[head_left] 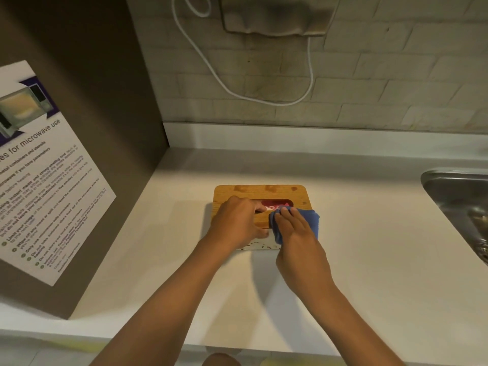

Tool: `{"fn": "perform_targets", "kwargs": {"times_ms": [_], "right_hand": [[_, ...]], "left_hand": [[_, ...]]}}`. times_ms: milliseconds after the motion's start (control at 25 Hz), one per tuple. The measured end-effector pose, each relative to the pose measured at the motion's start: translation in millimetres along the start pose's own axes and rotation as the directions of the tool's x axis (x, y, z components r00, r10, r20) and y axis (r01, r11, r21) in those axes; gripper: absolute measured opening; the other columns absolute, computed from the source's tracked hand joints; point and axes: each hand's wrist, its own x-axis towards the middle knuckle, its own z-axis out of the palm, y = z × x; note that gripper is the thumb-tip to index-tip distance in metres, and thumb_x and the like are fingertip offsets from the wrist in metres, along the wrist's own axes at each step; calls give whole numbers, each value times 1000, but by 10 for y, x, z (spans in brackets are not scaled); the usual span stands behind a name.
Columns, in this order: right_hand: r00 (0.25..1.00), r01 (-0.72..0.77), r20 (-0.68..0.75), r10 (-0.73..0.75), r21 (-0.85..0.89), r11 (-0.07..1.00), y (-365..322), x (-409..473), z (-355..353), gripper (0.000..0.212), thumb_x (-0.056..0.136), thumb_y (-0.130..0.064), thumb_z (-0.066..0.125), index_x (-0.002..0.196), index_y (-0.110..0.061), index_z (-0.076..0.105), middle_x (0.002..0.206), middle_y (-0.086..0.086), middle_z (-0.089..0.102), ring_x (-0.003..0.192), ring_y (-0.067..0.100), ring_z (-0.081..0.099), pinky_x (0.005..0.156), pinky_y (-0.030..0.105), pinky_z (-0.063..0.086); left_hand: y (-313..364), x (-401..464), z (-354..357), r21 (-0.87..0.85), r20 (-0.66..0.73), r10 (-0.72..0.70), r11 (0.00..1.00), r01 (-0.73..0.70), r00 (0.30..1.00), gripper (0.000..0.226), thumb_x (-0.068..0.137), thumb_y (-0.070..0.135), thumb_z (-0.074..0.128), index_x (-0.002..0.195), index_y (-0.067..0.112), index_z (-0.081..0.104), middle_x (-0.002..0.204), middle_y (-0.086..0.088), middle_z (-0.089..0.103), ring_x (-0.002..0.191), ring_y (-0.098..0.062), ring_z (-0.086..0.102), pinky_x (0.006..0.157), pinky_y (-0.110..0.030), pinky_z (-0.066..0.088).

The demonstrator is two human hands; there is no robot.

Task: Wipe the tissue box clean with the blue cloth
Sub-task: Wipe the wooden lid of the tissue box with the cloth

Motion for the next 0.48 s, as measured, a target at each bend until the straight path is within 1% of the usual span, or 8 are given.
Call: {"fn": "perform_targets", "kwargs": {"times_ms": [40, 120, 160, 240, 320, 360, 400, 480], "right_hand": [[1000, -4, 2, 4, 9, 1000, 39, 15, 15, 62, 53, 18, 72, 114, 4, 66, 121, 19, 64, 117, 37, 57, 95, 45, 50], [1000, 14, -4, -13, 26, 1000, 58, 29, 23, 59, 52, 17, 75, 109, 3, 68, 116, 17, 66, 112, 37, 61, 94, 43, 48], [1000, 25, -8, -25, 39, 999, 49, 27, 11, 57, 52, 17, 75, 106, 2, 69, 113, 16, 67, 109, 37, 62, 93, 43, 48], [999, 47, -20, -46, 62, 997, 40, 27, -28, 49, 53, 16, 73, 99, -2, 69, 106, 11, 68, 102, 33, 64, 88, 42, 53], [998, 59, -8, -59, 83, 995, 46, 37, -61, 40, 58, 14, 68, 91, -9, 66, 99, 5, 67, 96, 27, 62, 84, 40, 53], [998, 64, -4, -63, 94, 994, 49, 41, -69, 38, 59, 14, 66, 88, -11, 64, 97, 3, 66, 95, 25, 61, 83, 40, 53], [998, 66, -5, -66, 99, 993, 56, 39, -64, 38, 60, 14, 66, 88, -13, 63, 97, 2, 65, 95, 24, 60, 84, 41, 53], [998, 64, 7, -65, 92, 994, 86, 27, -35, 41, 59, 12, 71, 92, -11, 65, 102, 4, 67, 97, 25, 62, 86, 43, 54]], "left_hand": [[15, -21, -26, 0, 12, 27, 1000, -27, 1000, 65, 80, 41, 86, 138, 26, 64, 130, 2, 70, 114, -17, 65, 90, -27, 53], [13, -98, -147, -59, 5, 70, 996, -69, 998, 66, 83, 41, 83, 143, 27, 59, 136, 3, 66, 118, -16, 61, 94, -28, 52], [-35, -133, -241, -91, -14, 68, 993, -69, 998, 72, 83, 45, 82, 147, 29, 53, 143, 5, 60, 125, -15, 56, 100, -30, 50], [-256, -157, -440, -55, 1, 27, 998, -27, 1000, 98, 76, 58, 83, 157, 34, 34, 159, 9, 39, 142, -15, 38, 114, -36, 38], [-595, -149, -537, -18, 138, -46, 999, 49, 989, 128, 64, 65, 87, 163, 33, 13, 169, 15, 12, 153, -11, 18, 122, -37, 26], [-748, -141, -526, -42, 212, -66, 996, 77, 975, 138, 59, 66, 90, 163, 33, 6, 170, 18, 3, 155, -9, 13, 123, -36, 23], [-866, -132, -479, -87, 262, -73, 991, 98, 962, 144, 54, 66, 92, 163, 33, 3, 169, 21, -1, 155, -9, 13, 124, -35, 23], [-980, -109, -362, -176, 282, -69, 977, 122, 957, 149, 50, 68, 93, 163, 36, 1, 168, 24, 3, 153, -9, 18, 122, -33, 26]]}}
